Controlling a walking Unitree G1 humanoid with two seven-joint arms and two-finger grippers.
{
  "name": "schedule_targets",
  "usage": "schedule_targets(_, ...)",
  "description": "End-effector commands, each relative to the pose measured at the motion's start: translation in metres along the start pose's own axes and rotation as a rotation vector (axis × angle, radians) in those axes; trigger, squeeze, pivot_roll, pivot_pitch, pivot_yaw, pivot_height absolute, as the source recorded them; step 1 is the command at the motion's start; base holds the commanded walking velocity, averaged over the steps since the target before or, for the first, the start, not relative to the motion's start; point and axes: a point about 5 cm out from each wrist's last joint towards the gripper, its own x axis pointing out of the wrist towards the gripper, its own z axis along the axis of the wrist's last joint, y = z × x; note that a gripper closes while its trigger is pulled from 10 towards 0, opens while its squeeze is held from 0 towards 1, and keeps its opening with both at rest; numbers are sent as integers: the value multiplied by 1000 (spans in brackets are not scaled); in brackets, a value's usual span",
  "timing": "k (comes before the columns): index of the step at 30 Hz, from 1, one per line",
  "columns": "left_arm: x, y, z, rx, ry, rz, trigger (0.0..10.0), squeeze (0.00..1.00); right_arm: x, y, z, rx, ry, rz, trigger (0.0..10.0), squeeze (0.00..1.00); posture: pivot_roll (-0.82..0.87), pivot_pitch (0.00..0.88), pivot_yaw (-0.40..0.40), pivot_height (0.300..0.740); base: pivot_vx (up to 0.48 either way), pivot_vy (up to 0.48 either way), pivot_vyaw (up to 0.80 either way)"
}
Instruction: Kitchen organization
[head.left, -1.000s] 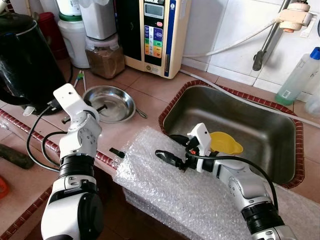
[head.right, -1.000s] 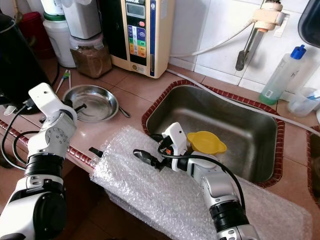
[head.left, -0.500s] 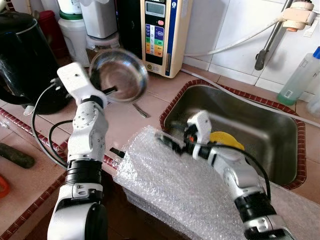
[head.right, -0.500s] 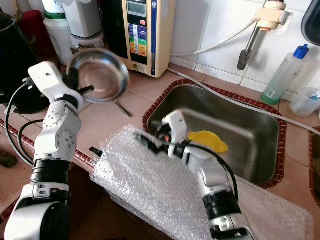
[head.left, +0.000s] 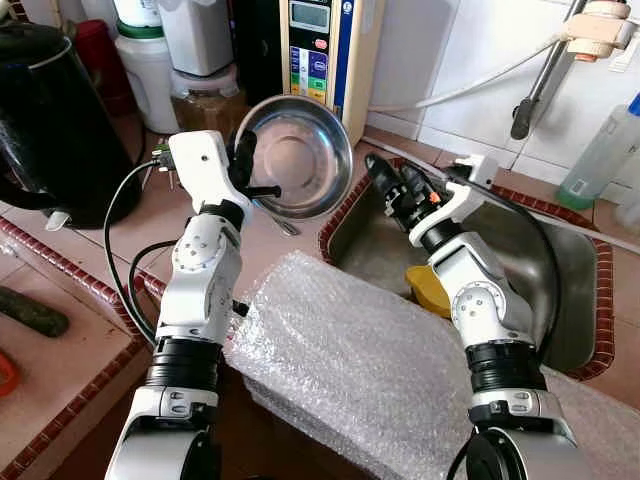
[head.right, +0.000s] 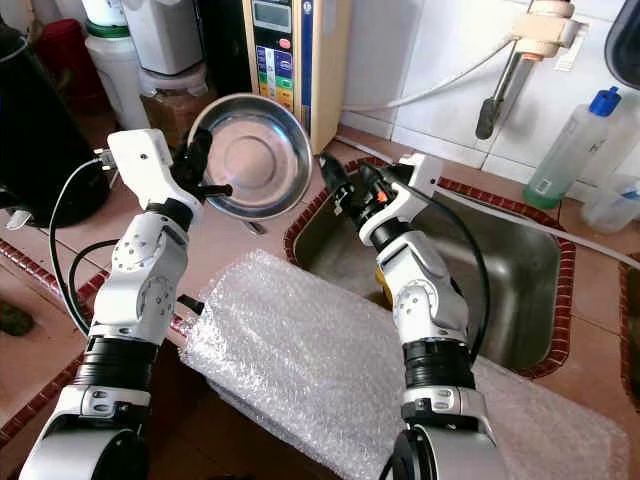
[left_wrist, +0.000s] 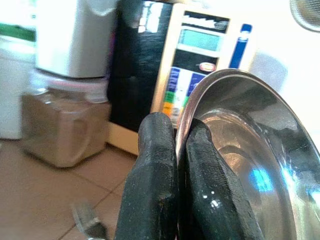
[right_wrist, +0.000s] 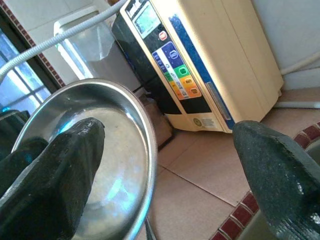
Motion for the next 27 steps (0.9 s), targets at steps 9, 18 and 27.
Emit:
schedule_targets(9, -2, -17, 5, -8, -32, -88, 0, 0, 8, 3, -14, 3, 62, -17, 10000, 1000, 64, 35, 3, 740, 0, 0, 0)
schedule_targets(18, -4, -21, 3, -39, -23, -94, 0, 0, 10, 3, -20, -39, 99, -14, 10000, 0, 69, 42, 9, 740, 0, 0, 0)
schedule_targets(27, -5, -21, 6, -57, -41, -107, 0, 0, 16, 2, -34, -33, 145, -97, 0, 0, 70, 49, 17, 740, 0, 0, 0)
